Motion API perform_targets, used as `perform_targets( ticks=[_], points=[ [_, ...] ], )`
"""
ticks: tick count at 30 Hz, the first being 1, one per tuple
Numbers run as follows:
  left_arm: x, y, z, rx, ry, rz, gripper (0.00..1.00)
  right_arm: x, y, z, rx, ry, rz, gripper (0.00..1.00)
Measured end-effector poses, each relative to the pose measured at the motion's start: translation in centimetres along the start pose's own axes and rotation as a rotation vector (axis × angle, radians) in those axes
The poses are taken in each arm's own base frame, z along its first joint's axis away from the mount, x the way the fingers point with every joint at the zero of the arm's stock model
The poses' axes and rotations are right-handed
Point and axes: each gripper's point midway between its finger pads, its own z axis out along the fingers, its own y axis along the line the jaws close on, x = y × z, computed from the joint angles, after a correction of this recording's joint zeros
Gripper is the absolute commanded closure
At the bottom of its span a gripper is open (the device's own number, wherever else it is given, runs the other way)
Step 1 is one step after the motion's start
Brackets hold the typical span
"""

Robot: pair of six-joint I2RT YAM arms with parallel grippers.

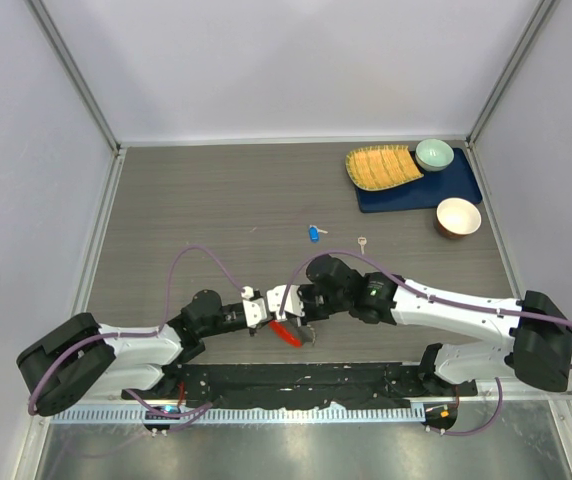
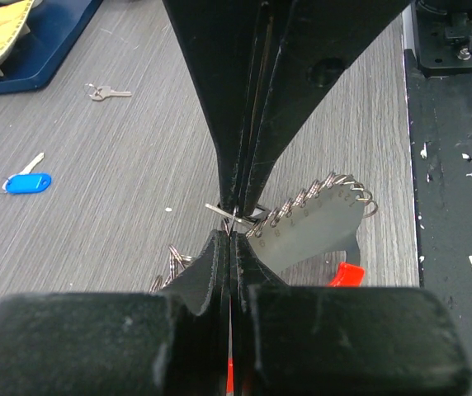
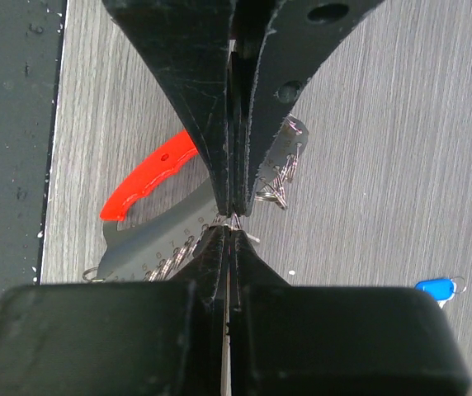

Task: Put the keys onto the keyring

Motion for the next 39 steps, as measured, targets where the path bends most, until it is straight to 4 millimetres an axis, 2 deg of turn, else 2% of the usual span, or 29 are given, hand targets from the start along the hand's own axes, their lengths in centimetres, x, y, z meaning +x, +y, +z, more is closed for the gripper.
perform_targets(
  ticks=[8,18,27,39],
  points=[
    [0.0,0.1,0.0,-0.003,0.0,0.0,1.0,0.3,-0.4,-0.1,0.026,0.02,-0.001,0.99],
    [0.0,0.1,0.0,-0.007,-0.001,0.001,1.0,0.9,-2.0,-1.5,0.127,0.057,-0.006,0.99],
    [-0.5,0.4,-0.1,-0.02,-0.014,0.009,1.0,1.9,-1.0,-0.8,0.079,0.094,0.004,0.99],
    [-0.7,0.5,0.0,-0.022,-0.02,0.011,1.0,1.6,-0.5,-0.6,0.048,0.075,0.006,0.99]
  ],
)
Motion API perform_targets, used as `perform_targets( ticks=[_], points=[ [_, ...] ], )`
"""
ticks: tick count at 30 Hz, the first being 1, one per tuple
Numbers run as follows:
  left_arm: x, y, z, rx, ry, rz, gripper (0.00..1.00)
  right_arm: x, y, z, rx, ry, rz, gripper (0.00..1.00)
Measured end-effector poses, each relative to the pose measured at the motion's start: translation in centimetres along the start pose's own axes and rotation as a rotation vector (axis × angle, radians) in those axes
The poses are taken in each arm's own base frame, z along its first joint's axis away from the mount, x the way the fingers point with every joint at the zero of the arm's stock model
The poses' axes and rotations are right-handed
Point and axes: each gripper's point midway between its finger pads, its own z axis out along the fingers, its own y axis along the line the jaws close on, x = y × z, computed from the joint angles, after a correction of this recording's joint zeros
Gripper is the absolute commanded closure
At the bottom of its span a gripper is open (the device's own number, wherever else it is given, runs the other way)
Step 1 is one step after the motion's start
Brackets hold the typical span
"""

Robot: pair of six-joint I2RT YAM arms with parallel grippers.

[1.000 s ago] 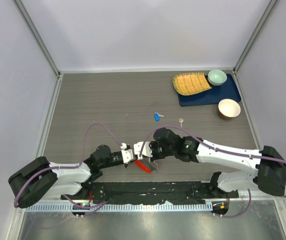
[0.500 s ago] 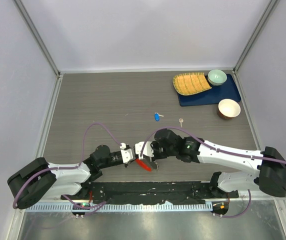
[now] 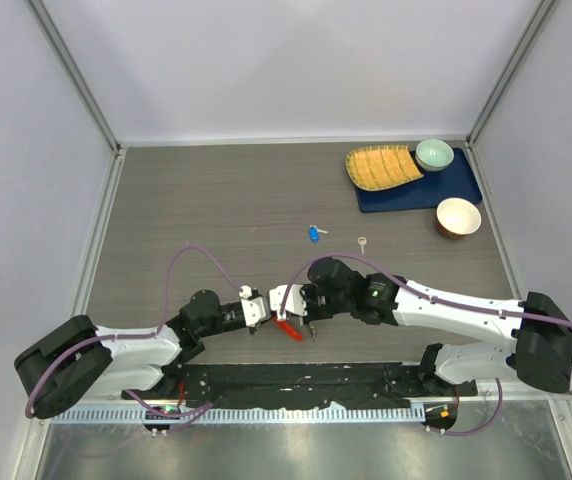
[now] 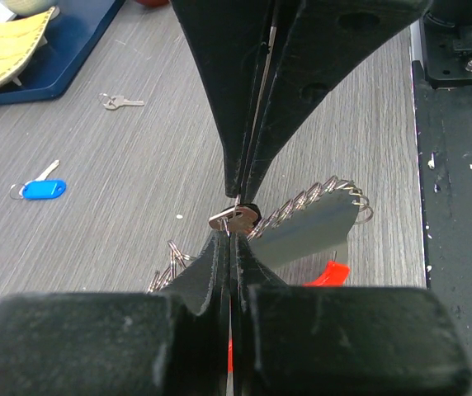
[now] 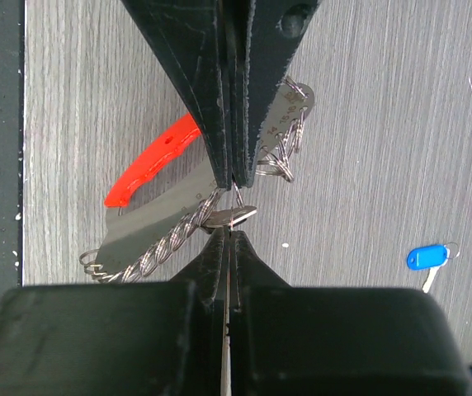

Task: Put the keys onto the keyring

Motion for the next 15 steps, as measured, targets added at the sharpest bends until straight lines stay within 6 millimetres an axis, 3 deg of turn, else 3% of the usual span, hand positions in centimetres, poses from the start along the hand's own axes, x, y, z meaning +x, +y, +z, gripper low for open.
perform_targets(
  ticks=[15],
  points=[
    [-0.03,0.01,0.0,0.0,-0.001,0.0,1.0,0.38,-0.71,0.03,0.039,0.023,0.004,0.99]
  ],
)
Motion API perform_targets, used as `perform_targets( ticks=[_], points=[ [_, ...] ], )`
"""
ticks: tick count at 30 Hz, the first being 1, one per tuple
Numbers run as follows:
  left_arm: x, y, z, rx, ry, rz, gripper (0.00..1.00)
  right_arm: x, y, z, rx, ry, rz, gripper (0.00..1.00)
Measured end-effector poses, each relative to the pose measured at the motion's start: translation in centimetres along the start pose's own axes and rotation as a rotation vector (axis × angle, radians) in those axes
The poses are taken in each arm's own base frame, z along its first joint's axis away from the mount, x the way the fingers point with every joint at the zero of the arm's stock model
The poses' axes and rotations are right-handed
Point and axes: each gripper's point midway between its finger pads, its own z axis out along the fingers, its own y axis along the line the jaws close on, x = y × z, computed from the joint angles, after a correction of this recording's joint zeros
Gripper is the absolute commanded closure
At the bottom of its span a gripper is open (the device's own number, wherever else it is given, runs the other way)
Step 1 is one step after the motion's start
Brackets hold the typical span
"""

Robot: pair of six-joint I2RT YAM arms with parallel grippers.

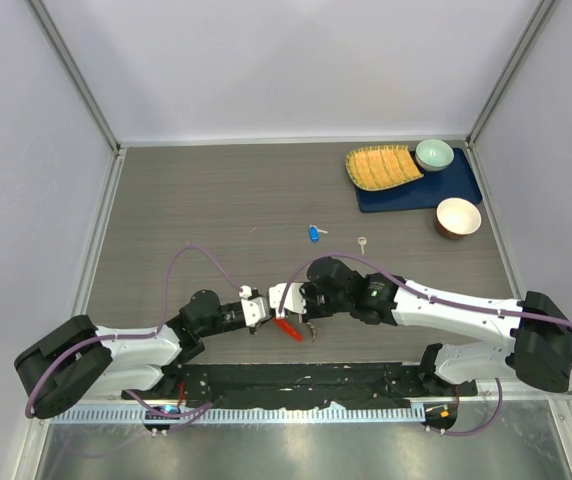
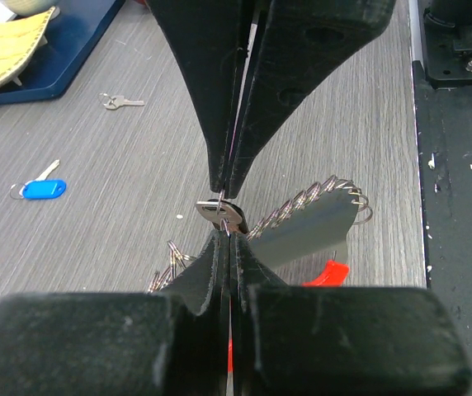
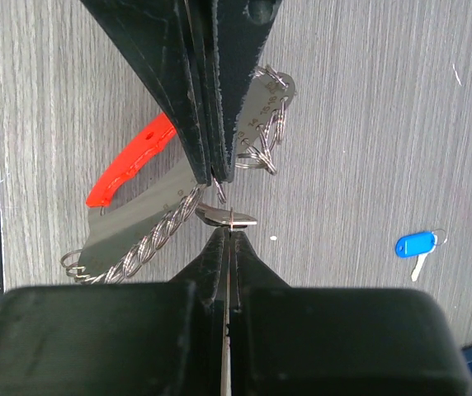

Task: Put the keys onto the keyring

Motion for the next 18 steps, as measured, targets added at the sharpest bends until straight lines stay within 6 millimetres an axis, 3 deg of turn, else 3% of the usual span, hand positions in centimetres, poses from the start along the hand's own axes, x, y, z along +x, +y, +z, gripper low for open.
perform_targets(
  ticks=[18],
  points=[
    [0.0,0.0,0.0,0.0,0.0,0.0,1.0,-0.45,0.45,0.09,-0.027,-0.025,0.0,0.99]
  ],
)
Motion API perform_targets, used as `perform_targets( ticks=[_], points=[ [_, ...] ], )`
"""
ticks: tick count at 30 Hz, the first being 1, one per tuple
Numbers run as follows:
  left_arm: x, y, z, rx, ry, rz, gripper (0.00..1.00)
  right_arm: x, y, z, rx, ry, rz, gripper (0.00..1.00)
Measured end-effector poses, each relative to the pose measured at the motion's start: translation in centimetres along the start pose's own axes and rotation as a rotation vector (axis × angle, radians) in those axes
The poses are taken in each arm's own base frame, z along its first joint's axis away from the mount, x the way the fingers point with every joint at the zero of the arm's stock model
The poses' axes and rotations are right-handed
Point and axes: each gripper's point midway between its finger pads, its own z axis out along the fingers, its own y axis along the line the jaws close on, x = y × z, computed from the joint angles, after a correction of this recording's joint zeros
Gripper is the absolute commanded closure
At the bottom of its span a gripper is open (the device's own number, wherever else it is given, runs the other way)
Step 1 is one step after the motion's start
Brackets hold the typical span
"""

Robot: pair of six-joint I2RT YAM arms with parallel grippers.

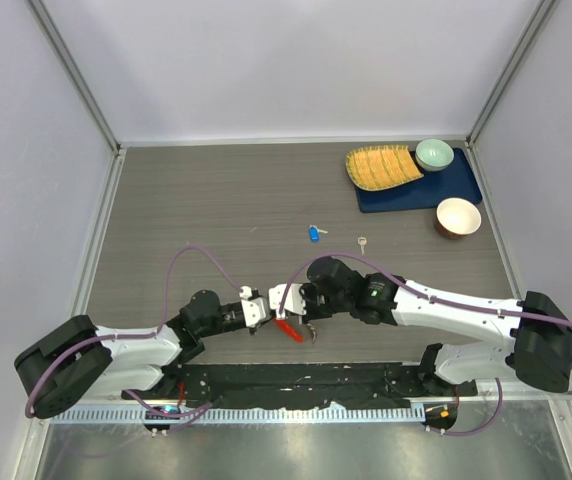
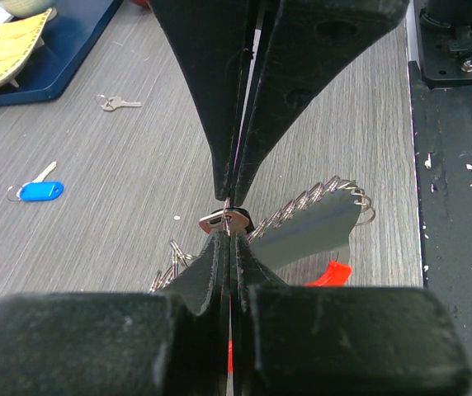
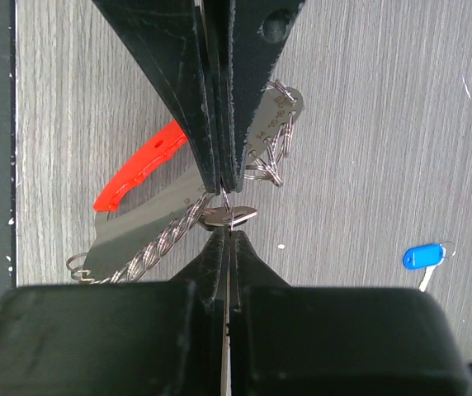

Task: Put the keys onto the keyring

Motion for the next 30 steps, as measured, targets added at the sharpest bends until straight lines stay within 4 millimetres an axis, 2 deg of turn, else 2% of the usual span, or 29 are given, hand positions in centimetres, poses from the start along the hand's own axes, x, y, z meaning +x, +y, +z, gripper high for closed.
perform_targets(
  ticks=[18,30],
  points=[
    [0.0,0.01,0.0,-0.001,0.0,0.0,1.0,0.63,-0.46,-0.16,0.029,0.033,0.002,0.99],
    [-0.01,0.02,0.0,-0.001,0.0,0.0,1.0,0.32,-0.05,-0.07,0.005,0.015,0.003,0.99]
  ],
)
